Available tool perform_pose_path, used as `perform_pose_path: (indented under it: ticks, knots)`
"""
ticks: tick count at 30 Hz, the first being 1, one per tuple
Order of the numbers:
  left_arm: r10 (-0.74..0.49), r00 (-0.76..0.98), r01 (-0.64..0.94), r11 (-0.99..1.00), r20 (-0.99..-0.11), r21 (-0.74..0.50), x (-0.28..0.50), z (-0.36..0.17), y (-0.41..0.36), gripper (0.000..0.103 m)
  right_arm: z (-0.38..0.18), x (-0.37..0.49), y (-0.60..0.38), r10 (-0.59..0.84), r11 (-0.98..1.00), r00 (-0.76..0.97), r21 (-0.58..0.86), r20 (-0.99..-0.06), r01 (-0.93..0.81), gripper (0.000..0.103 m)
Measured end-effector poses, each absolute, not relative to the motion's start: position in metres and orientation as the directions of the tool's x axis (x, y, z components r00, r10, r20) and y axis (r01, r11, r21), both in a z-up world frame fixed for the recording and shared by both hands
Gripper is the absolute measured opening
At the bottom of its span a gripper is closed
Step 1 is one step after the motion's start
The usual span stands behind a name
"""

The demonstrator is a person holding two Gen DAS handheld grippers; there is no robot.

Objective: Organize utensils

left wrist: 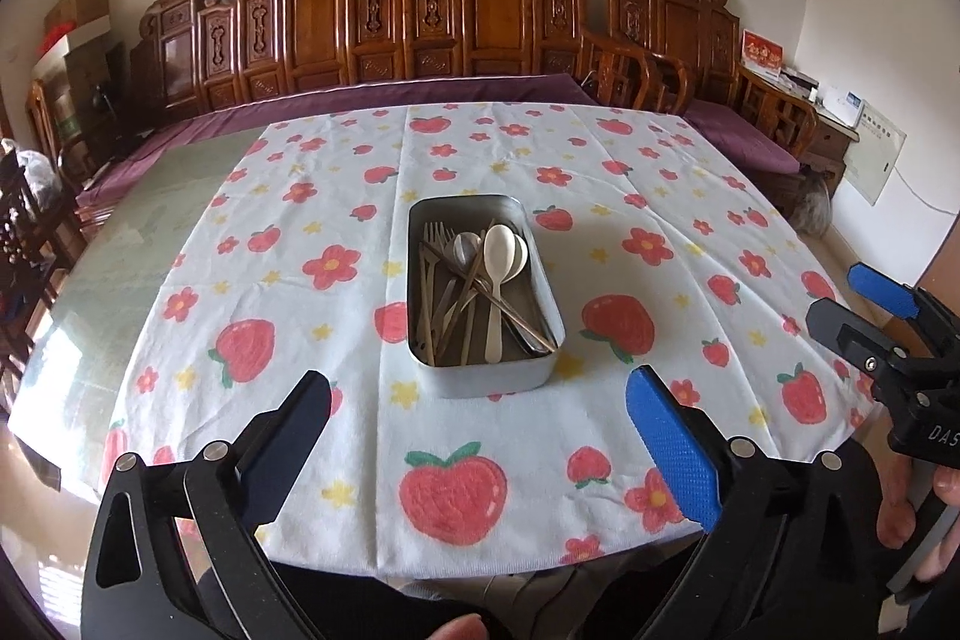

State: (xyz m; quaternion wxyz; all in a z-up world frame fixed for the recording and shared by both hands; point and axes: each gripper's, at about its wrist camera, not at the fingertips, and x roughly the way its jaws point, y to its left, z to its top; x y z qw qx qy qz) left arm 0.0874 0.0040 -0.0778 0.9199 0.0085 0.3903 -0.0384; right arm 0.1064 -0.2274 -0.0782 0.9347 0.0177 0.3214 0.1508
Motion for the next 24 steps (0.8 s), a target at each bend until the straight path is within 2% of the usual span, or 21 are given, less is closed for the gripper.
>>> perform_pose_path:
  ticks: [12,24]
  knots:
    - [-0.072,0.762,0.086,0.996,-0.644,-0.010,0.047,-0.041,-0.006,0.095,-0.047,0.069,-0.242,0.248,0.967,0.800,0.098,-0.546,-0.233,0.100]
    - [-0.061,0.860,0.080,0.997,-0.506,0.015,-0.011,0.027,-0.015,0.095,0.023,0.008,-0.243,0.233,0.972,0.888,0.053,-0.397,-0.231,0.100]
